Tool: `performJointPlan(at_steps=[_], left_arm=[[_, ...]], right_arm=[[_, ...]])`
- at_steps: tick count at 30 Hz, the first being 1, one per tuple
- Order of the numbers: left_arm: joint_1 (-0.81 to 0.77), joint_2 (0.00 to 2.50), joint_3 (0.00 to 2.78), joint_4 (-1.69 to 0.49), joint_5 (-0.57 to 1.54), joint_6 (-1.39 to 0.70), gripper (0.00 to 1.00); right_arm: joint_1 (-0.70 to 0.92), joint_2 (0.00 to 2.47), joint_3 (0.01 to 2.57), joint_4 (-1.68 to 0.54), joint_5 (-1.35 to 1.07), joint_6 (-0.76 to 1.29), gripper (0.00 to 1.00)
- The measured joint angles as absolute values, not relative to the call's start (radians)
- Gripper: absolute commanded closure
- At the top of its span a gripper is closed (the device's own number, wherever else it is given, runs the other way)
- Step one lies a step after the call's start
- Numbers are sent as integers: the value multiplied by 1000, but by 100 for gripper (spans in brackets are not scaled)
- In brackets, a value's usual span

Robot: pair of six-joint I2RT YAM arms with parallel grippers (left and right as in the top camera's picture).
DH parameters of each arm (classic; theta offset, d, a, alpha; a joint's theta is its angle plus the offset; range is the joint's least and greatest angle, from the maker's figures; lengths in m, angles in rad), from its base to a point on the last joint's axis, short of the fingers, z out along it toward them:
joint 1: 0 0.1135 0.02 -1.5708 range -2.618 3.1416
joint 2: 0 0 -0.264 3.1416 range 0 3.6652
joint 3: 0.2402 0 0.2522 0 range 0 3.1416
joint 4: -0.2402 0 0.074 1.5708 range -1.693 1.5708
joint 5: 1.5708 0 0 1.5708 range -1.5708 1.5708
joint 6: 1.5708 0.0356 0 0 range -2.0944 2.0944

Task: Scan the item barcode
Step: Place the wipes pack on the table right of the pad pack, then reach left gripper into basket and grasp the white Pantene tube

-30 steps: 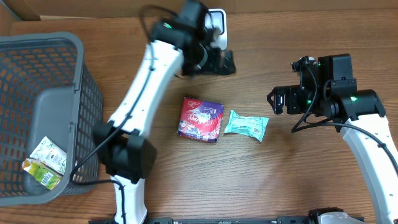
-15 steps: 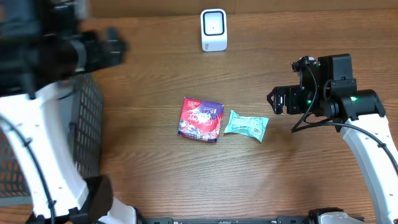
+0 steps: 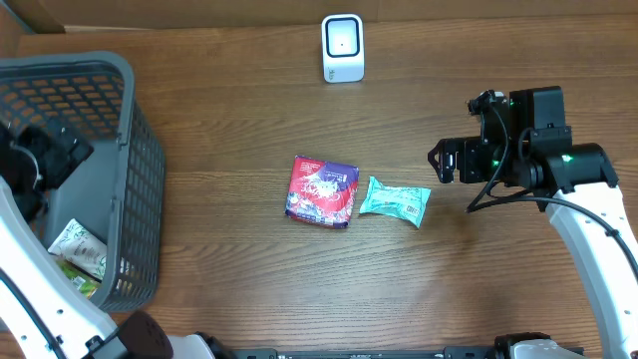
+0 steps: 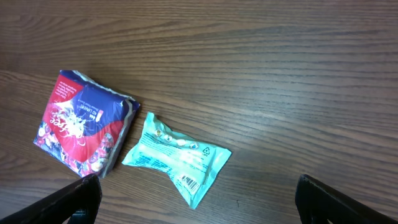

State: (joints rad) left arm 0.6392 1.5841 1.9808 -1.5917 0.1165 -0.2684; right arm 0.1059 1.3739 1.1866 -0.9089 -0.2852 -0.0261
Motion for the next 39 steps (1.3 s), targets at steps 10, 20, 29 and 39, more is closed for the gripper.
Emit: performJointPlan(at_steps=[10, 20, 29, 39], left_arm=[[711, 1433, 1509, -1326, 25, -326, 0], [716, 1453, 1174, -1090, -11, -346, 0], [723, 1453, 993, -924, -69, -369, 0], [729, 1453, 848, -781, -115, -436, 10]], right_arm=[[105, 1374, 1187, -908, -285, -26, 0], [105, 1374, 1187, -908, -285, -27, 0], [105, 1374, 1187, -908, -285, -27, 0], [105, 1374, 1187, -908, -285, -26, 0]])
